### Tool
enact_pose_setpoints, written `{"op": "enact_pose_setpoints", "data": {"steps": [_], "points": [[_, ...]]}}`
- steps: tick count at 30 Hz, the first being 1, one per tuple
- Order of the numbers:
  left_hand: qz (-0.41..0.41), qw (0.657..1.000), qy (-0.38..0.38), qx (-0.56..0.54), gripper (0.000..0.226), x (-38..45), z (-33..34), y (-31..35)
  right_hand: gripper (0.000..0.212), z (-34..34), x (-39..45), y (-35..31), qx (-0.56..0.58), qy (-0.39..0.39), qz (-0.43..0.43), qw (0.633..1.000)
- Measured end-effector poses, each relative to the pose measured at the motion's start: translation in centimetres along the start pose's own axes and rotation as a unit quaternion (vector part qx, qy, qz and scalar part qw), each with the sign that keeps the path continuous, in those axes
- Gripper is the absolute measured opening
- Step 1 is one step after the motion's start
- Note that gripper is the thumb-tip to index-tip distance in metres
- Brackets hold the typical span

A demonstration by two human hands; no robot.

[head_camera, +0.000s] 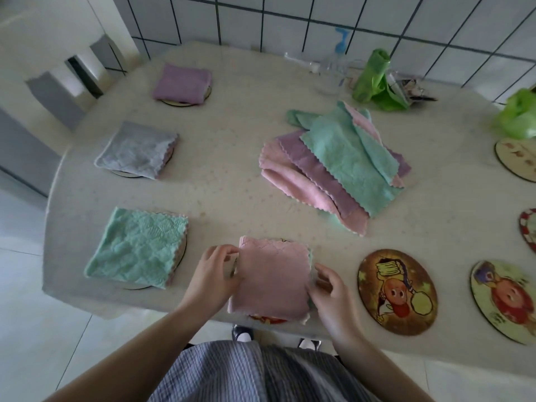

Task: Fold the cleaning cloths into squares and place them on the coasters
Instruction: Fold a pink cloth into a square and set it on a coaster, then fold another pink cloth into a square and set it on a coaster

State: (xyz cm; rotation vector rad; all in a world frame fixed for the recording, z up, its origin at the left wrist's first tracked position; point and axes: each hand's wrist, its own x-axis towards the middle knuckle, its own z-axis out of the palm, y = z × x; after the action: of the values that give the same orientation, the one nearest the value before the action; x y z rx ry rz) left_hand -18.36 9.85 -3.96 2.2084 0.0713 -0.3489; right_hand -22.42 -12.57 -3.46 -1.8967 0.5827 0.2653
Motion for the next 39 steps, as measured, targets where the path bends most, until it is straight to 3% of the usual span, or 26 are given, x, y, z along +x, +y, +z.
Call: {"op": "enact_pose_setpoints", "data": {"steps": [2, 4, 6, 9, 15, 17, 23, 26, 29, 33, 35, 39], "points": [[0.117, 0.986, 0.03, 0.113, 0.033, -0.3, -0.2, 0.0, 0.038, -0.2, -0.3, 0.1, -0.151, 0.001, -0.116, 0.982], [0.2, 0.964, 0.002, 0.174, 0.036, -0.4, -0.2, -0.1, 0.042, -0.1, -0.4, 0.1, -0.278, -0.027, -0.208, 0.937], [0.238, 0.948, -0.053, 0.205, 0.046, -0.3, -0.2, -0.4, 0.039, 0.0, -0.3, 0.1, -0.332, -0.066, -0.239, 0.91], [0.269, 0.931, -0.094, 0.227, 0.057, 0.1, -0.2, -0.7, 0.038, -0.3, 0.2, 0.3, -0.354, -0.103, -0.239, 0.898], [0.237, 0.934, -0.106, 0.244, 0.059, 1.1, -0.3, 0.7, 0.04, -1.2, 1.2, -0.2, -0.321, -0.122, -0.252, 0.905], [0.214, 0.946, -0.1, 0.223, 0.051, 2.3, -0.4, 2.6, 0.03, -2.5, 2.2, -0.7, -0.293, -0.115, -0.25, 0.916], [0.194, 0.957, -0.066, 0.204, 0.036, 7.5, 2.7, 9.7, 0.031, -10.0, 8.0, -1.7, -0.272, -0.03, -0.222, 0.936], [0.204, 0.948, -0.079, 0.231, 0.037, 10.1, 6.1, 13.6, 0.039, -13.3, 11.2, -1.8, -0.312, -0.034, -0.206, 0.927], [0.232, 0.929, -0.079, 0.279, 0.04, 12.0, 9.8, 17.0, 0.049, -15.1, 14.0, -1.9, -0.37, -0.088, -0.206, 0.902], [0.261, 0.875, -0.082, 0.399, 0.043, 13.8, 13.8, 18.3, 0.048, -15.5, 16.5, -1.4, -0.43, -0.125, -0.277, 0.85], [0.248, 0.852, -0.097, 0.45, 0.041, 14.4, 15.1, 18.6, 0.053, -16.2, 17.5, -1.5, -0.414, -0.134, -0.289, 0.853], [0.196, 0.854, -0.12, 0.467, 0.055, 15.2, 15.9, 18.8, 0.057, -17.8, 18.6, -2.2, -0.331, -0.152, -0.296, 0.883]]}}
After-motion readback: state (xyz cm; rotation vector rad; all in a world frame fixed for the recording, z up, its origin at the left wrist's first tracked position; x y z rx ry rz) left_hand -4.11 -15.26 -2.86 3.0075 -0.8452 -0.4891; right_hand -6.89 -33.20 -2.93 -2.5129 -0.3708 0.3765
